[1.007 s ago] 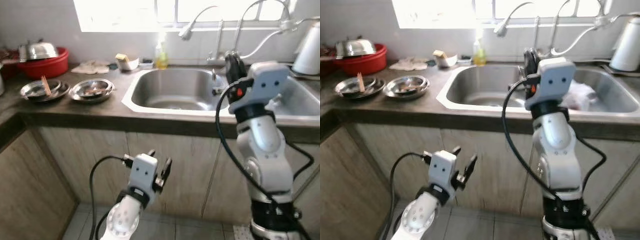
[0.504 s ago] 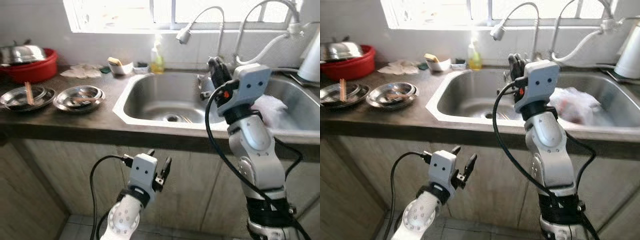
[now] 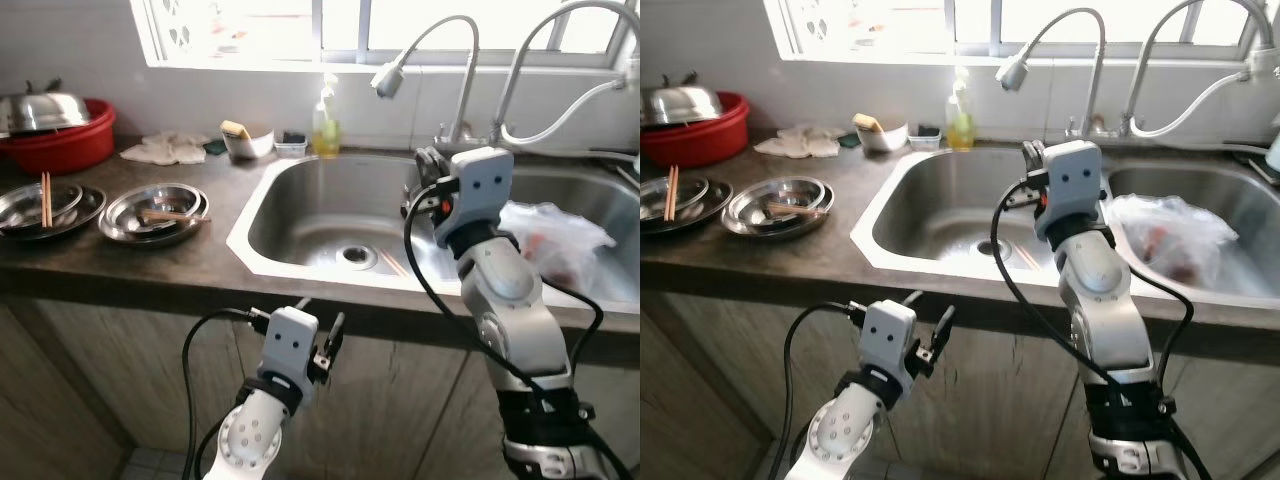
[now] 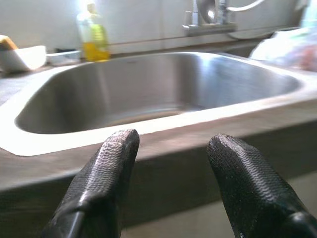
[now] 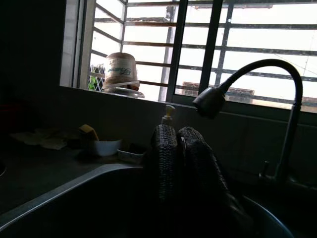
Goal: Kitchen organization
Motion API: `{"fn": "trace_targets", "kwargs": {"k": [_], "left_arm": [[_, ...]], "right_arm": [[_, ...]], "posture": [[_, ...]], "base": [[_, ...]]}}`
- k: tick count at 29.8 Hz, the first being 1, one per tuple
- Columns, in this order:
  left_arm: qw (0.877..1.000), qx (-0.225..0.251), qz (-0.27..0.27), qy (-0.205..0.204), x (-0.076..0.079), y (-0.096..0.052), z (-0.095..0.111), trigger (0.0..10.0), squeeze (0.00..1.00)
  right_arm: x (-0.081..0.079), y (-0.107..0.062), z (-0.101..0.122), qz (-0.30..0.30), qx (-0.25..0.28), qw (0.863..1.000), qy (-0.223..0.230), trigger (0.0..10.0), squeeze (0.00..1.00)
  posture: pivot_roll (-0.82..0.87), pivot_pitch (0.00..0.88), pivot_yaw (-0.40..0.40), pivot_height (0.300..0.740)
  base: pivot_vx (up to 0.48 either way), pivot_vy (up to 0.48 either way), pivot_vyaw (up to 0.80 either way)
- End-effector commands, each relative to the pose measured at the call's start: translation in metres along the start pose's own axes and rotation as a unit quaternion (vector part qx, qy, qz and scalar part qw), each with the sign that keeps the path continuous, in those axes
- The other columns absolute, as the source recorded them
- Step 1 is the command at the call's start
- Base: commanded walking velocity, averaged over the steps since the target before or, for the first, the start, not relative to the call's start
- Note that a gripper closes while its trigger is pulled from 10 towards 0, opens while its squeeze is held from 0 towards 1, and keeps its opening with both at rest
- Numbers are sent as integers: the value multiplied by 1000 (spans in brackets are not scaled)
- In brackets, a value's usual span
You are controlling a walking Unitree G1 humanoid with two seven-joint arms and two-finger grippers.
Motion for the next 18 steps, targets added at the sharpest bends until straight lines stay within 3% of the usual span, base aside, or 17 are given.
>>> {"fn": "trace_targets", "kwargs": {"k": [1,6,12,16,18], "left_arm": [[1000,1,7,4,-6,-1,2,10000,0],[1000,8,9,4,-7,0,6,10000,0],[1000,27,3,0,-5,3,17,10000,0],[999,39,8,5,-6,4,24,10000,0],[999,36,11,4,-8,4,23,10000,0]], "right_arm": [[-11,6,-7,24,-20,999,-5,10000,0],[-10,10,-28,31,-73,997,-25,10000,0],[-3,13,-53,19,-130,991,-12,10000,0],[-12,15,-66,43,-161,986,19,10000,0],[-19,17,-69,63,-173,983,7,10000,0]], "posture": [[0,0,-51,740],[5,0,-54,740],[9,0,-60,740],[15,0,-61,740],[14,0,-59,740]], "base": [[360,0,0],[359,0,0],[349,0,0],[0,0,0],[0,0,0]]}}
Point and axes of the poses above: a point about 5 cm out from each wrist's last joint towards the gripper, its own y axis pointing out of the wrist towards the gripper, its own z axis along the axis of the wrist's last joint, x = y × z, the point moved 5 cm from there along y, pointing out of the wrist towards the gripper, and after that the axes turned 5 degrees about -y, right-handed, at the moved point
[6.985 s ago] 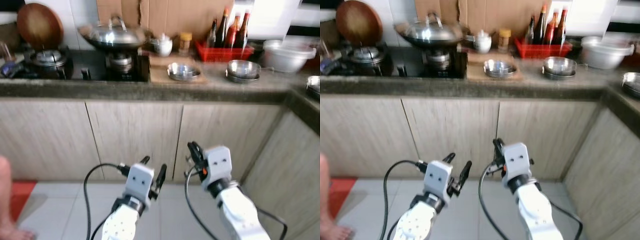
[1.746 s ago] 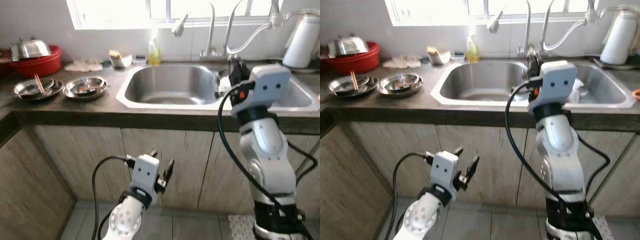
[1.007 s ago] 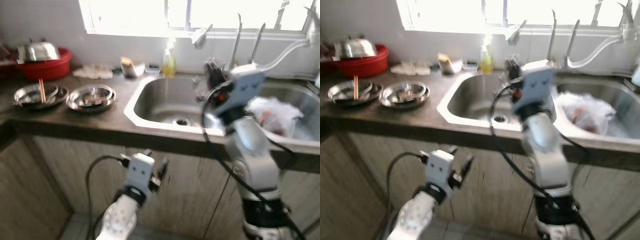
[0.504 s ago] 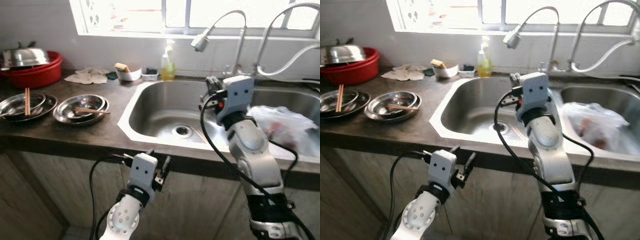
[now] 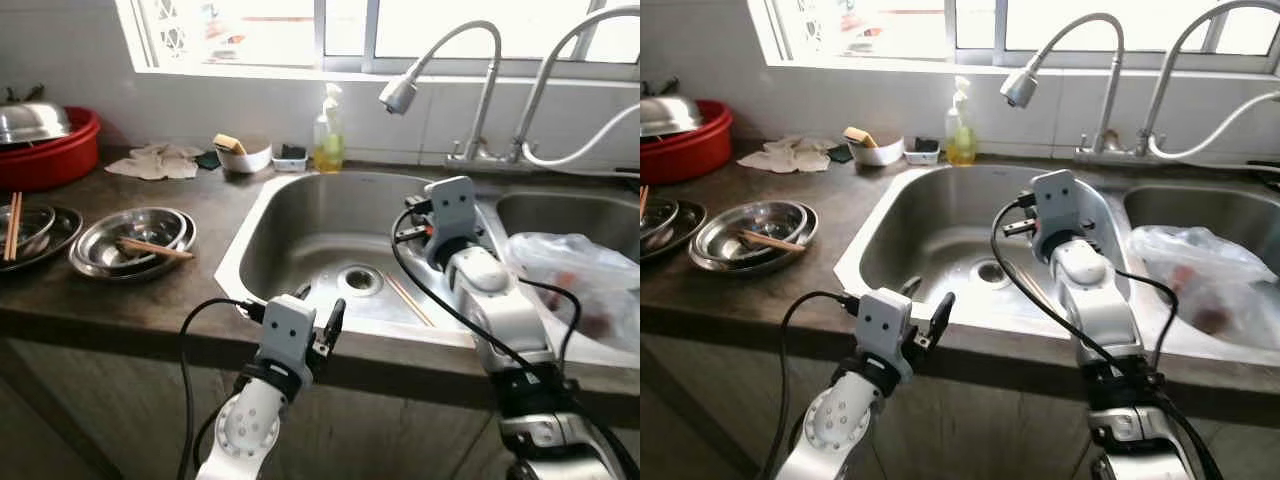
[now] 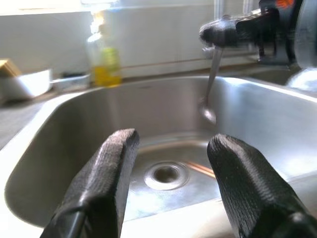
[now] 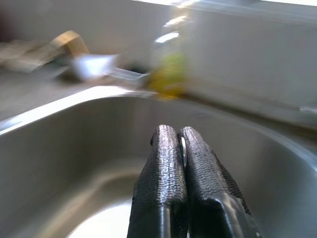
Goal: Kitchen organization
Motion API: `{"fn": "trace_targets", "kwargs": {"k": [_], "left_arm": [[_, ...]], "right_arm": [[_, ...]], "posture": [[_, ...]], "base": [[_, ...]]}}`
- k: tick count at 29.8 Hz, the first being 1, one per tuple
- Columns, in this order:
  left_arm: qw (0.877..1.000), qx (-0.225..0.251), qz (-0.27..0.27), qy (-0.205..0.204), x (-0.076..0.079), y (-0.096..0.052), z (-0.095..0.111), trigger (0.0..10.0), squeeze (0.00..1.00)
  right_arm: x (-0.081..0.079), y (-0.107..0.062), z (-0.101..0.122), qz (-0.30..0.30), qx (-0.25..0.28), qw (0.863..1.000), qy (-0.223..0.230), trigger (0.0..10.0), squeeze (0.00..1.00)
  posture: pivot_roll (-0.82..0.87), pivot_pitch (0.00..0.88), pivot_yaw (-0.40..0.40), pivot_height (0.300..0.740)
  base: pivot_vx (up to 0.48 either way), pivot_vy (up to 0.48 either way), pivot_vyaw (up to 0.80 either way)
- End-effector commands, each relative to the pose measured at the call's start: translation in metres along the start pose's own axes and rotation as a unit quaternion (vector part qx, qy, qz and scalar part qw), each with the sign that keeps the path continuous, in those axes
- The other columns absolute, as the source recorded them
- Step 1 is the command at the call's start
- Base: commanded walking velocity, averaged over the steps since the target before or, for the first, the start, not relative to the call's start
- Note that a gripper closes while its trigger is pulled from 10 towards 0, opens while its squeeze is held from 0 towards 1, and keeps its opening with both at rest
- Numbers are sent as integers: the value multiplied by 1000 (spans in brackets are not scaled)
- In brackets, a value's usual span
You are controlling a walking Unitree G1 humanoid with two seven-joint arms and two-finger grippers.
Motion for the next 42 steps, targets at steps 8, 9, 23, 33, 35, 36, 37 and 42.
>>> {"fn": "trace_targets", "kwargs": {"k": [8,9,23,33,35,36,37,42], "left_arm": [[1000,-6,2,-2,0,-2,0,10000,0],[1000,-6,3,-2,-1,-2,0,10000,0],[1000,-18,9,-2,-2,-7,-4,10000,0],[1000,-20,12,-3,-2,-7,-5,10000,0],[1000,-20,13,-3,-2,-7,-5,10000,0],[1000,-21,13,-3,-2,-8,-5,10000,0],[1000,-22,14,-3,-2,-9,-6,10000,0],[1000,-28,8,-5,2,-12,-9,10000,0]], "right_arm": [[-8,9,-34,23,-93,994,-50,10000,0],[-6,9,-39,20,-104,993,-58,10000,0],[-9,3,-55,27,-124,989,-80,10000,1000],[-5,-4,-49,-12,-95,994,-58,10000,0],[-3,-7,-38,-24,-66,996,-49,10000,0],[-3,-10,-27,-32,-34,998,-34,10000,0],[-2,-13,-18,-38,-9,999,-28,10000,0],[3,-38,7,-69,73,995,-8,10000,0]], "posture": [[24,0,-68,740],[24,0,-68,740],[27,0,-72,740],[22,0,-70,740],[22,0,-71,740],[22,0,-71,740],[25,0,-73,740],[21,0,-68,740]], "base": [[0,0,0],[0,0,0],[0,0,0],[0,0,0],[0,0,0],[0,0,0],[0,0,0],[0,0,0]]}}
Point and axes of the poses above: a point about 5 cm out from each wrist's last joint towards the gripper, its own y axis pointing out of the wrist towards the gripper, its own z axis along the axis of the wrist's last joint, x = y × z, the point moved 5 cm from there along y, pointing out of the wrist towards the gripper, and after that the axes turned 5 degrees about -y, right-handed, at the moved point
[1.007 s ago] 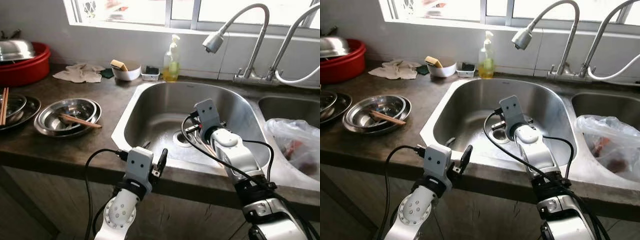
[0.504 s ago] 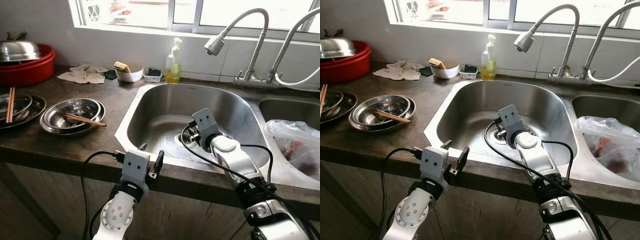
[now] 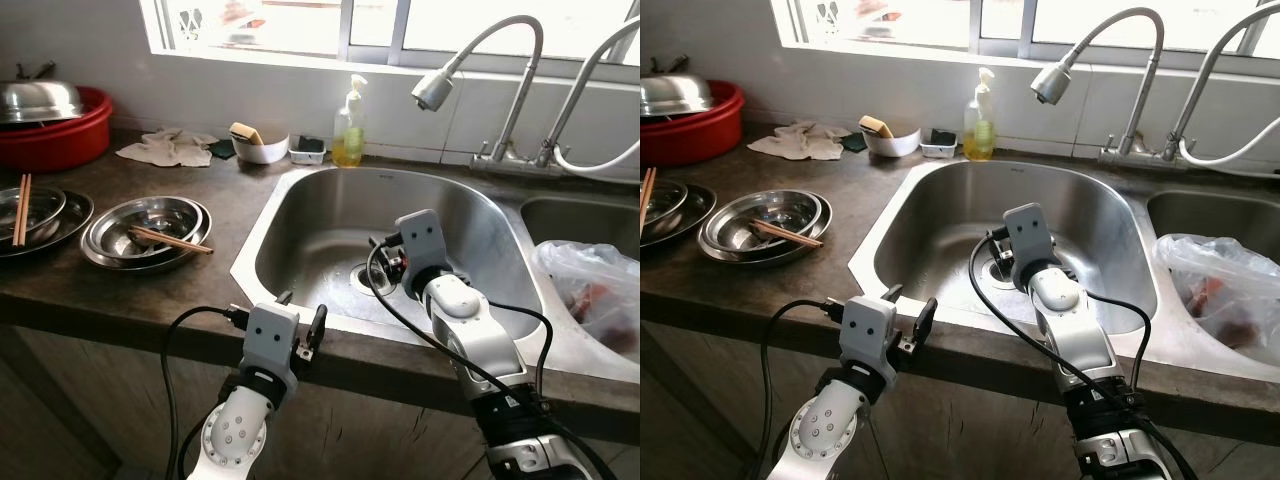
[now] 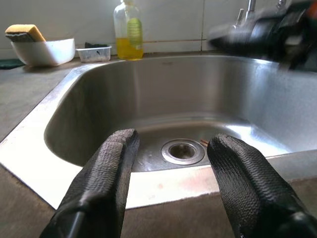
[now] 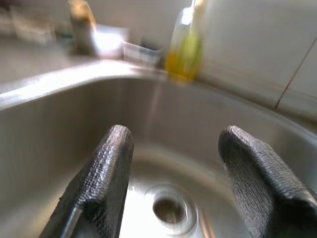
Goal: Kitchen organization
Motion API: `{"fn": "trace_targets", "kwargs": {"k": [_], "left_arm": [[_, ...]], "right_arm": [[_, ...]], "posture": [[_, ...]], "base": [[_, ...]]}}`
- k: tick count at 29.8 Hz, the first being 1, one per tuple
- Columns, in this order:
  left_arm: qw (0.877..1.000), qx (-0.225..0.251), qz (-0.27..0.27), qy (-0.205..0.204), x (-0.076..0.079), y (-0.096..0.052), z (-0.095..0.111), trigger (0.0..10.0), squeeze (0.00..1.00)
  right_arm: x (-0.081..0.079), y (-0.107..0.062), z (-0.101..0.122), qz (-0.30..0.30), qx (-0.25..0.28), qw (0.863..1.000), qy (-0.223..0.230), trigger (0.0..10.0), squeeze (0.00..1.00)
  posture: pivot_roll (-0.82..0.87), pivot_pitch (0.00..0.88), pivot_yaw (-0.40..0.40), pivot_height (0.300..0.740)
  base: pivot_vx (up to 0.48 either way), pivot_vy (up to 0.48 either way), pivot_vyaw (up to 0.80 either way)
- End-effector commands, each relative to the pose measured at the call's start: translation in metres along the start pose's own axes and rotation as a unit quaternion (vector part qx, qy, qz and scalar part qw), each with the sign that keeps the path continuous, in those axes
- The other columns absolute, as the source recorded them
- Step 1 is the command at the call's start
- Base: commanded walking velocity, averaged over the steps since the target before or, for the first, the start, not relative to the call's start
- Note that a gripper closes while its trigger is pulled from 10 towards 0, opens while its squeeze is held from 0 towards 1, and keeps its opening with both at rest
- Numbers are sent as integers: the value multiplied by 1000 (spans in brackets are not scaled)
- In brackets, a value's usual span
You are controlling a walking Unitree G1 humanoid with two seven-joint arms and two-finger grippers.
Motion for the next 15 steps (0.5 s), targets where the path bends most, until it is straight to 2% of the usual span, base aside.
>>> {"fn": "trace_targets", "kwargs": {"k": [1,3,4,8,10,11,12,15], "left_arm": [[1000,2,-4,3,3,-2,3,10000,0],[1000,1,-7,3,5,-3,2,10000,0],[1000,1,-7,3,5,-3,2,10000,0],[1000,0,-9,3,5,-3,2,10000,0],[1000,0,-9,3,5,-3,2,10000,0],[1000,0,-12,2,6,-4,2,10000,0],[1000,0,-12,2,6,-4,2,10000,0],[1000,2,-18,0,9,-5,4,10000,0]], "right_arm": [[8,-11,18,-23,49,998,13,10000,0],[12,-21,24,-39,69,997,27,10000,0],[12,-21,24,-39,69,997,27,10000,0],[8,-45,28,-33,93,994,53,10000,0],[8,-45,28,-33,93,994,53,10000,0],[0,-58,23,-19,94,993,65,10000,0],[0,-58,23,-19,94,993,65,10000,0],[-8,-73,16,-16,86,993,83,10000,0]], "posture": [[21,0,-68,740],[21,0,-66,740],[21,0,-66,740],[15,0,-61,740],[15,0,-61,740],[12,0,-58,740],[12,0,-58,740],[14,0,-57,740]], "base": [[0,0,0],[0,0,0],[0,0,0],[0,0,0],[0,0,0],[0,0,0],[0,0,0],[0,0,0]]}}
Point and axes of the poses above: a point about 5 cm out from each wrist's last joint towards the gripper, its own y axis pointing out of the wrist towards the gripper, its own z axis along the axis of the wrist's last joint, x = y × z, the point moved 5 cm from there along y, pointing out of the wrist towards the gripper, and after that the axes turned 5 degrees about -y, right-handed, at the moved point
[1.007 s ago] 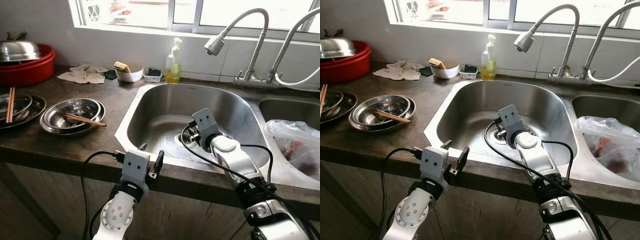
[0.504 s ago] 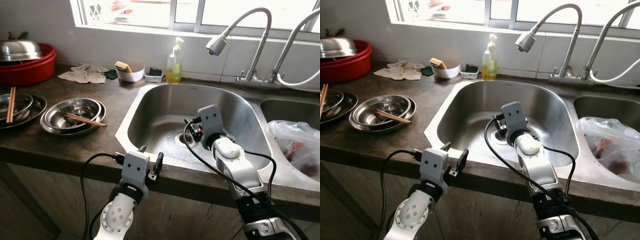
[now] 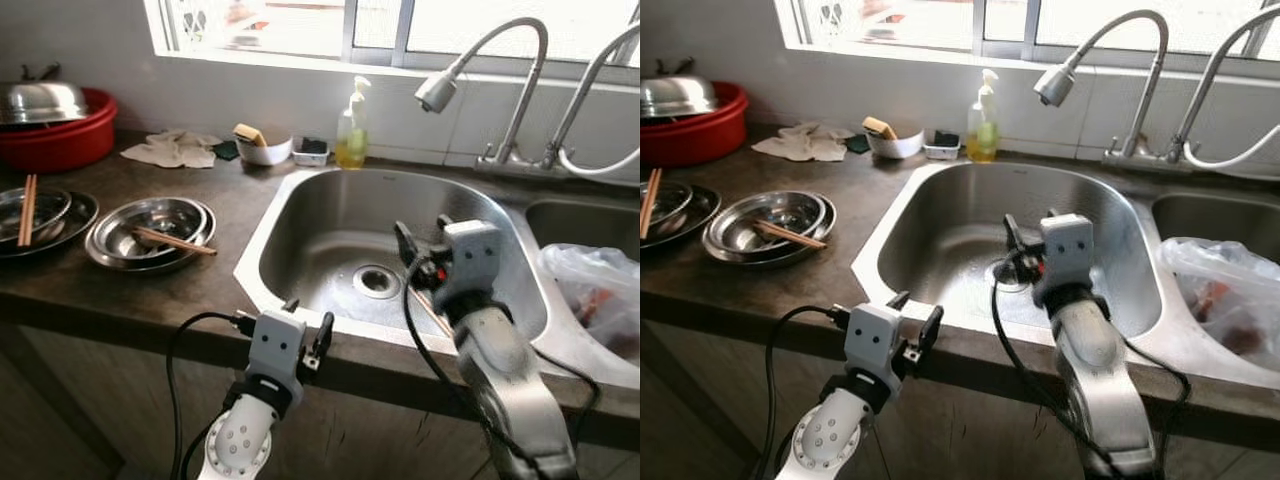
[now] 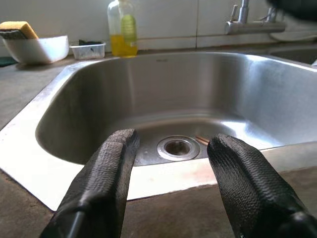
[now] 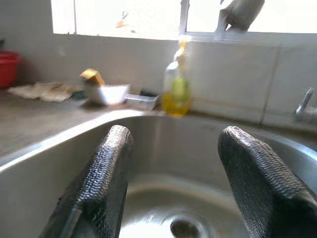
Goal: Kitchen organization
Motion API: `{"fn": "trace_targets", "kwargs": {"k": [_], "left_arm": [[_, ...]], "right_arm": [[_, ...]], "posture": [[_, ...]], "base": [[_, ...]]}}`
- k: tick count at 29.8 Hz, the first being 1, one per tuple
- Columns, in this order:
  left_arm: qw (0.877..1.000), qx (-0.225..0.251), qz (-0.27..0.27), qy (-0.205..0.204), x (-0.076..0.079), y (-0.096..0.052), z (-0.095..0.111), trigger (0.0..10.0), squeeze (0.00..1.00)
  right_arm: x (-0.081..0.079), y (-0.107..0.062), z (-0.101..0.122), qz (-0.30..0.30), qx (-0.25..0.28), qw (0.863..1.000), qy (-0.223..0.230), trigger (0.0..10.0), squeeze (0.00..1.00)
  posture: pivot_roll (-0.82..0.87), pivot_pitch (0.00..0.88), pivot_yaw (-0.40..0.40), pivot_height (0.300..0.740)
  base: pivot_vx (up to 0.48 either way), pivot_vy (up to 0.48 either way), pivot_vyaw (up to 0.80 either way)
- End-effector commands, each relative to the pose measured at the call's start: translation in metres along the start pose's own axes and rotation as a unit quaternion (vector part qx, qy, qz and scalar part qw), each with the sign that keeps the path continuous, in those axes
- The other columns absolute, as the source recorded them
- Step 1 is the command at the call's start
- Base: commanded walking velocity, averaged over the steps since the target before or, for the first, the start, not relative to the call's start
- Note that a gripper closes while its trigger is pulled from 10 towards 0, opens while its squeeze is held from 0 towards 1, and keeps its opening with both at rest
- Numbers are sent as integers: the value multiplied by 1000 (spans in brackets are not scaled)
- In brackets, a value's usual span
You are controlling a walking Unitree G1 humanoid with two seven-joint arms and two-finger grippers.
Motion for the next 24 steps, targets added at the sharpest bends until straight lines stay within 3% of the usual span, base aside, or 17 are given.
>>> {"fn": "trace_targets", "kwargs": {"k": [1,5,14,24], "left_arm": [[1000,6,-8,-1,3,-1,5,10000,0],[1000,4,-6,0,3,-2,4,10000,0],[1000,1,-4,1,3,-1,1,10000,0],[1000,-4,-11,3,4,-3,-2,10000,0]], "right_arm": [[-4,-7,8,0,17,1000,14,10000,0],[-8,-14,3,-4,5,1000,25,10000,0],[-11,-13,1,-7,-1,1000,30,10000,0],[-15,-13,-3,-2,-15,999,32,10000,0]], "posture": [[17,0,-59,740],[15,0,-57,740],[16,0,-63,740],[9,0,-59,740]], "base": [[0,0,0],[0,0,0],[0,0,0],[-253,0,0]]}}
Point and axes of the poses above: a point about 5 cm out from each wrist's last joint towards the gripper, its own y axis pointing out of the wrist towards the gripper, its own z axis along the axis of the wrist's last joint, x = y × z, the point moved 5 cm from there along y, pointing out of the wrist towards the gripper, and after that the axes turned 5 degrees about -y, right-handed, at the moved point
